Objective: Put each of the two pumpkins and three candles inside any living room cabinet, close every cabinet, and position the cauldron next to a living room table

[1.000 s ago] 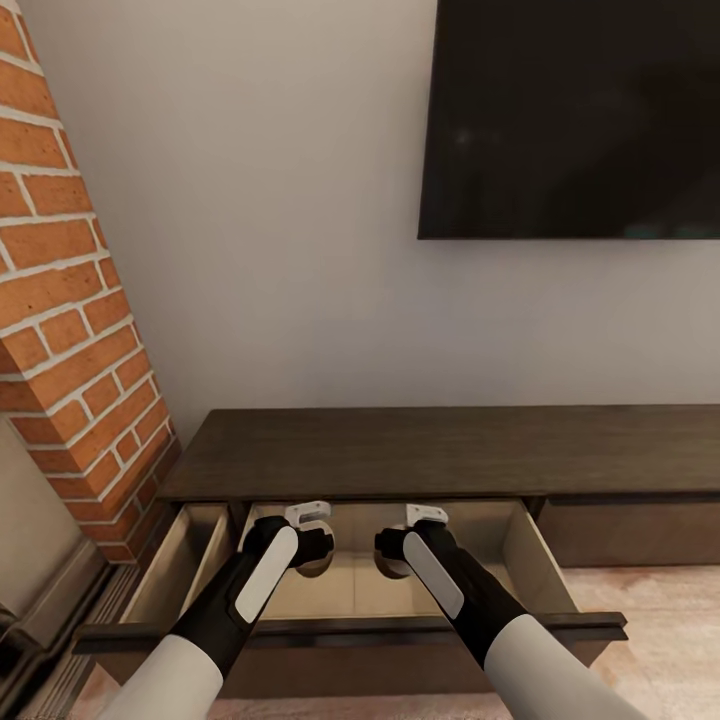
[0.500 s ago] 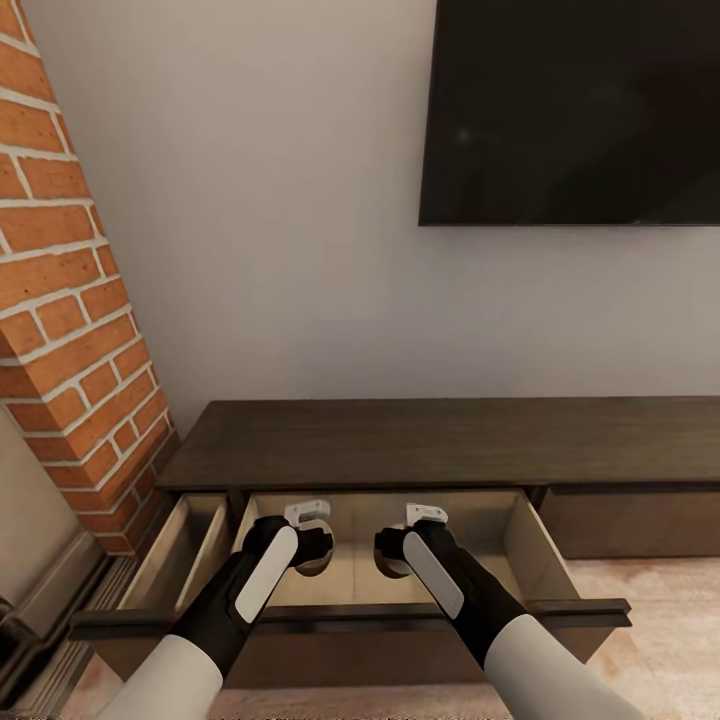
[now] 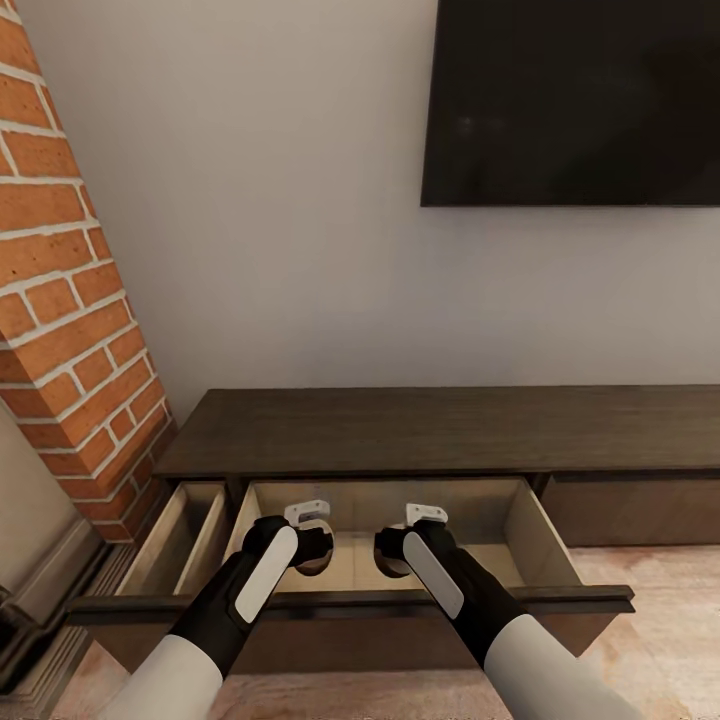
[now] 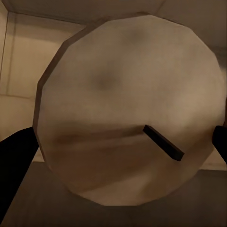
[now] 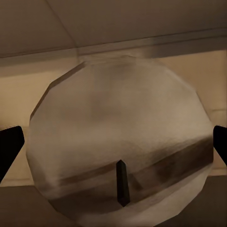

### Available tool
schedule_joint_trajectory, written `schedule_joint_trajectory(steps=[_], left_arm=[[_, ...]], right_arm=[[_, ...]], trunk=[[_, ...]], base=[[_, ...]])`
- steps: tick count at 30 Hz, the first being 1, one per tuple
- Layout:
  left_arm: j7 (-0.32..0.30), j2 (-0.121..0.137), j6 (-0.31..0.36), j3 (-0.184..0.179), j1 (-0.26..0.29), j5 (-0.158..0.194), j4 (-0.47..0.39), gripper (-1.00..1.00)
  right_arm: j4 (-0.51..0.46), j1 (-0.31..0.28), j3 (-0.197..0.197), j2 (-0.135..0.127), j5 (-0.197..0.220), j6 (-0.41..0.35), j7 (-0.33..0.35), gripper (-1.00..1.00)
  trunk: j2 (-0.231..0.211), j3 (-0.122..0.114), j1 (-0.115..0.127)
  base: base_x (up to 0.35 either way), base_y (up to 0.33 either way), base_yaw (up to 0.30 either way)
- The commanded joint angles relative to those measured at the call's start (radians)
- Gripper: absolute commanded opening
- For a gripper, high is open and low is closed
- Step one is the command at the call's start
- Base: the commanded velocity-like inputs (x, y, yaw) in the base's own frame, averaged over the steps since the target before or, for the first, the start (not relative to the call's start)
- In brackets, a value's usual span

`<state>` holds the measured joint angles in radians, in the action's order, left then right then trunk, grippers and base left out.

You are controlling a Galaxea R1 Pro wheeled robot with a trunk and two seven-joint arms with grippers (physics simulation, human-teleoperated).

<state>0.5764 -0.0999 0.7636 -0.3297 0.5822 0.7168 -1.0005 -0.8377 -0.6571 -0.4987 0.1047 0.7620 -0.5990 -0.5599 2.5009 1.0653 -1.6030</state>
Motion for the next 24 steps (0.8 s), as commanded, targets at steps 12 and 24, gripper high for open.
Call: schedule_joint_trajectory(steps=[12, 24], left_arm=[[0.004, 0.002, 0.000, -0.001, 0.001, 0.010, -0.008, -1.00], [0.003, 0.006, 0.000, 0.000, -0.001, 0.012, -0.023, -1.00]], right_arm=[[-0.001, -0.001, -0.003, 0.000, 0.010, 0.001, -0.009, -1.00], [-0.003, -0.001, -0.003, 0.000, 0.010, 0.002, -0.009, -1.00]], trunk=[[0.002, 0.028, -0.003], [0.002, 0.028, -0.003]], base=[[0.000, 0.000, 0.000], [0.087, 0.000, 0.000]])
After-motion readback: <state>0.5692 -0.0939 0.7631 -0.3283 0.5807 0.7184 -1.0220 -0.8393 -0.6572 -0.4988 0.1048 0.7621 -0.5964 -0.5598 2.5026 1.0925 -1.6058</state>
